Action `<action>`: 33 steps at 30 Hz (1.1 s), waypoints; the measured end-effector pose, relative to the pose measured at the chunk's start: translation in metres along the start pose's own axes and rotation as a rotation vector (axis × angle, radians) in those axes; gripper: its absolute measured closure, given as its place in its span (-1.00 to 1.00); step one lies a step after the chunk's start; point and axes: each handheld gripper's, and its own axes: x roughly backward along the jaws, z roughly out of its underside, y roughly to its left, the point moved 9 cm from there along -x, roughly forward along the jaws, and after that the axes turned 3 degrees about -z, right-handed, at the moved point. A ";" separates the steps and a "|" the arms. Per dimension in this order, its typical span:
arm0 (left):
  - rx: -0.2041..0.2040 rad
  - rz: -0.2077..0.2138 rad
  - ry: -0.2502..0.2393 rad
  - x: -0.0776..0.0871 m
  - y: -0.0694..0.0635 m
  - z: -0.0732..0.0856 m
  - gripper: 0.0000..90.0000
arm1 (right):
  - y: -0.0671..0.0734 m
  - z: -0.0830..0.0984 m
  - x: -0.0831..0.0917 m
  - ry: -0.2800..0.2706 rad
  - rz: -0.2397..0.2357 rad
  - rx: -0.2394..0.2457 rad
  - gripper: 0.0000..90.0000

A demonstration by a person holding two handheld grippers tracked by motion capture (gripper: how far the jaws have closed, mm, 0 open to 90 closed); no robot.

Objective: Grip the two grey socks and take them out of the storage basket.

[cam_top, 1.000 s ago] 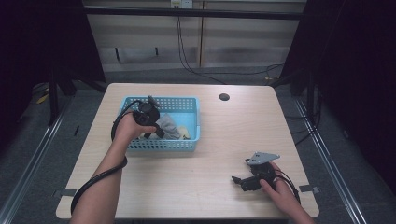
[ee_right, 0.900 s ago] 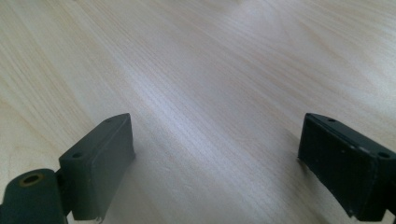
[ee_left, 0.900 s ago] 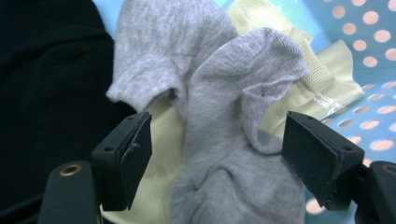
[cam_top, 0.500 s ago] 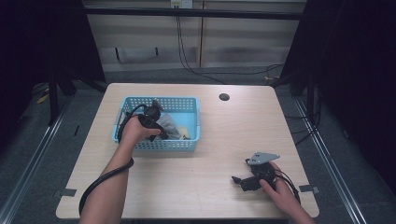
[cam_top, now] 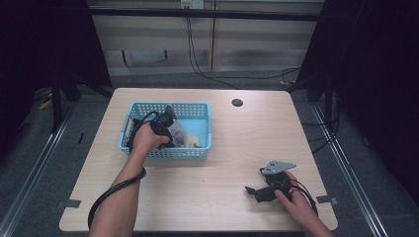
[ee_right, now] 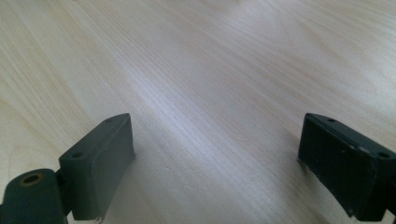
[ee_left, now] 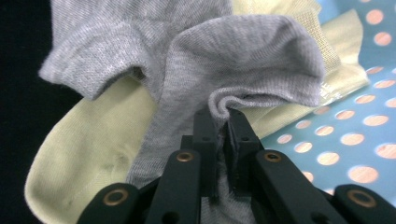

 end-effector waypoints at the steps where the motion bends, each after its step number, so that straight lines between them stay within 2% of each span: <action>1: -0.002 -0.003 -0.001 0.002 0.000 0.000 0.88 | 0.000 0.000 0.000 0.000 0.000 0.000 -0.78; 8: -0.015 -0.024 -0.041 0.022 0.002 -0.007 0.89 | 0.000 0.000 0.000 0.000 0.000 0.000 -0.78; 12: -0.028 -0.030 -0.038 0.033 0.001 -0.008 0.89 | 0.000 0.000 0.000 -0.002 0.000 -0.003 -0.78; 16: -0.038 -0.028 -0.055 0.044 -0.001 -0.012 0.89 | 0.000 0.000 0.000 -0.002 0.000 -0.003 -0.78; 22: -0.056 -0.033 -0.049 0.056 -0.004 -0.013 0.90 | 0.000 0.000 0.000 -0.002 0.000 -0.003 -0.78; 25: -0.062 -0.034 -0.064 0.063 -0.004 -0.017 0.90 | 0.000 0.000 0.000 -0.003 0.001 0.000 -0.78; 33: -0.059 -0.031 -0.081 0.074 -0.007 -0.019 0.90 | 0.000 0.000 0.000 -0.003 0.001 0.001 -0.78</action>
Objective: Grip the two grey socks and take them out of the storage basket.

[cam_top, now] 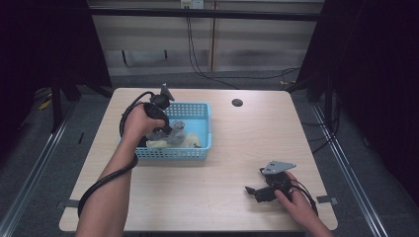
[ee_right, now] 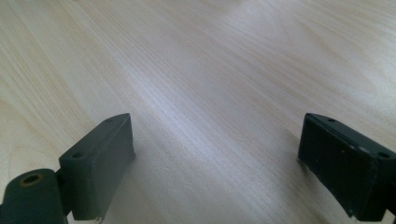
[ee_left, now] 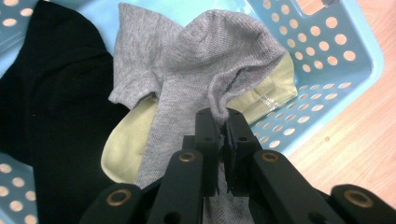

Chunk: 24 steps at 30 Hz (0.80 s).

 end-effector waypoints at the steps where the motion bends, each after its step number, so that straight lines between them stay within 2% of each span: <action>1: -0.002 -0.001 -0.001 0.002 0.000 0.000 0.90 | 0.000 0.000 0.000 0.000 0.000 0.000 -0.78; 11: -0.019 0.030 -0.022 0.016 -0.007 0.001 0.90 | 0.000 0.000 0.000 0.001 0.000 -0.003 -0.78; 16: -0.051 0.034 -0.009 0.020 -0.013 0.006 0.90 | 0.000 0.000 0.000 0.000 0.000 -0.001 -0.78; 24: -0.091 0.051 -0.018 0.028 -0.027 0.009 0.90 | 0.000 0.000 0.000 0.000 0.000 -0.001 -0.78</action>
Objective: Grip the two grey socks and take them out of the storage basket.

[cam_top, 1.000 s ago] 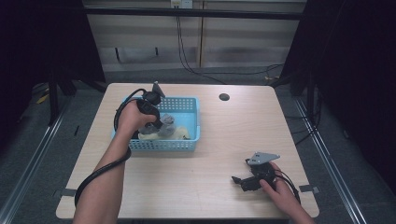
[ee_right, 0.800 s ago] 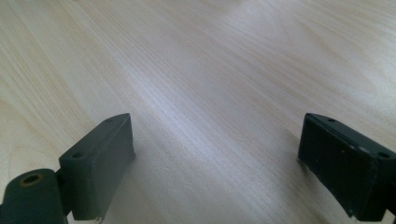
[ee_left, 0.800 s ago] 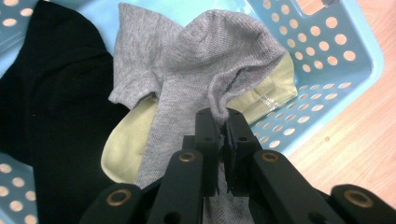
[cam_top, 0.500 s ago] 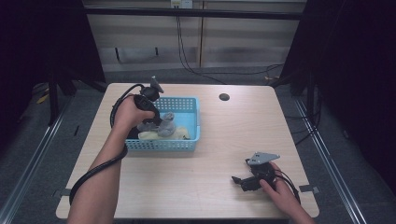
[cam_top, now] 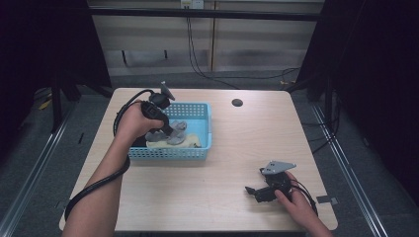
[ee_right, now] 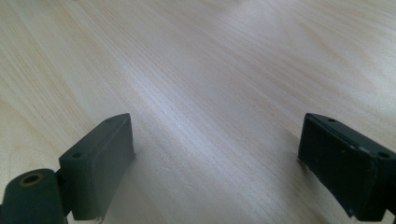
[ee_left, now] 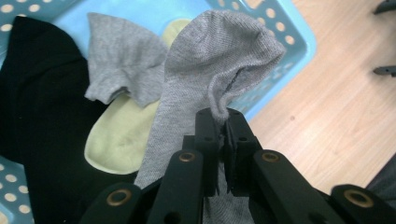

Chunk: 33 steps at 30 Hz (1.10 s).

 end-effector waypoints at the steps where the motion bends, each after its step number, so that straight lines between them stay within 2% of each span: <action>1: -0.010 -0.001 0.004 0.001 -0.003 0.001 0.90 | 0.000 0.000 0.000 0.000 0.000 0.000 -0.78; 7: -0.047 0.022 0.001 0.006 -0.017 0.001 0.90 | 0.000 0.000 0.000 0.002 -0.001 -0.003 -0.78; 18: -0.107 0.021 0.002 0.013 -0.037 0.004 0.90 | 0.000 0.000 0.000 0.002 -0.001 -0.002 -0.78; 21: -0.112 0.034 -0.009 0.013 -0.043 0.003 0.90 | 0.000 0.000 0.000 0.002 -0.001 -0.002 -0.78; 25: -0.118 0.031 -0.007 0.012 -0.048 0.005 0.90 | 0.000 0.000 0.000 0.002 -0.001 -0.002 -0.78; 33: -0.154 0.047 -0.010 0.007 -0.062 0.008 0.90 | 0.000 0.000 0.000 0.003 -0.001 -0.002 -0.78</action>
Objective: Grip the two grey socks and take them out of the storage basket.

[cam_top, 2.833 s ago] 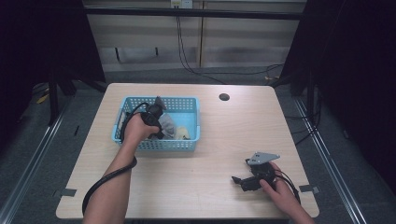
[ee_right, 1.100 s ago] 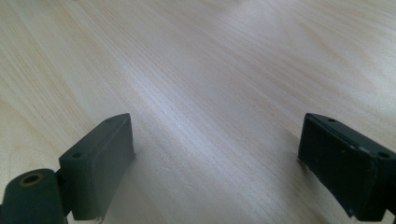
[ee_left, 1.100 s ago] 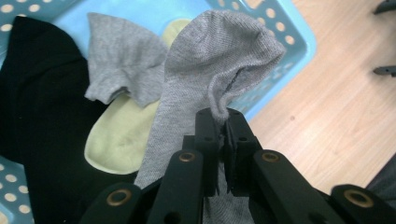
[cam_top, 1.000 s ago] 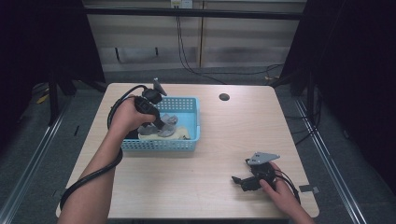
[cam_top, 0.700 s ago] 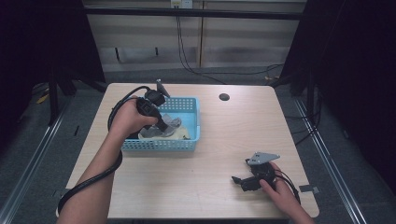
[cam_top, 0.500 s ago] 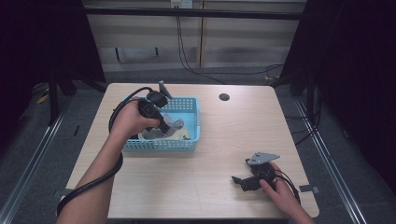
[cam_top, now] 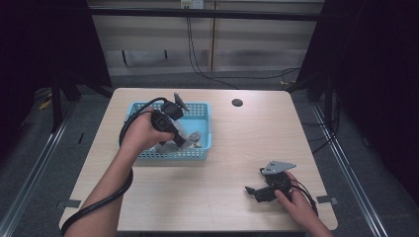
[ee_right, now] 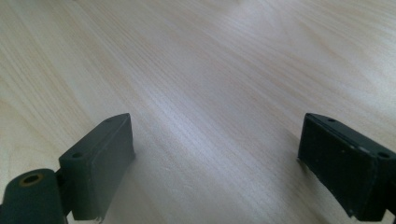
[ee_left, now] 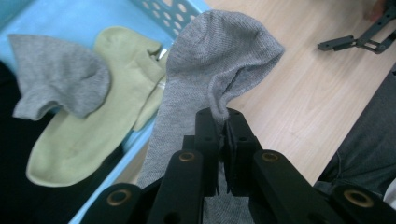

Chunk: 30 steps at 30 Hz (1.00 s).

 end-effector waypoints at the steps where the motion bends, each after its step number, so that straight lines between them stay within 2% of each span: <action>1: -0.005 0.004 -0.003 -0.002 -0.003 0.000 0.90 | 0.000 0.000 0.000 0.000 0.000 0.000 -0.78; 9: -0.047 0.018 0.001 -0.010 -0.020 -0.001 0.90 | 0.000 0.000 0.000 0.001 0.000 0.003 -0.78; 18: -0.092 0.051 0.001 -0.017 -0.045 -0.002 0.90 | 0.000 0.000 0.000 0.001 -0.001 0.003 -0.78; 30: -0.122 0.082 0.016 -0.041 -0.059 -0.001 0.90 | 0.000 0.000 0.000 0.001 0.000 0.003 -0.78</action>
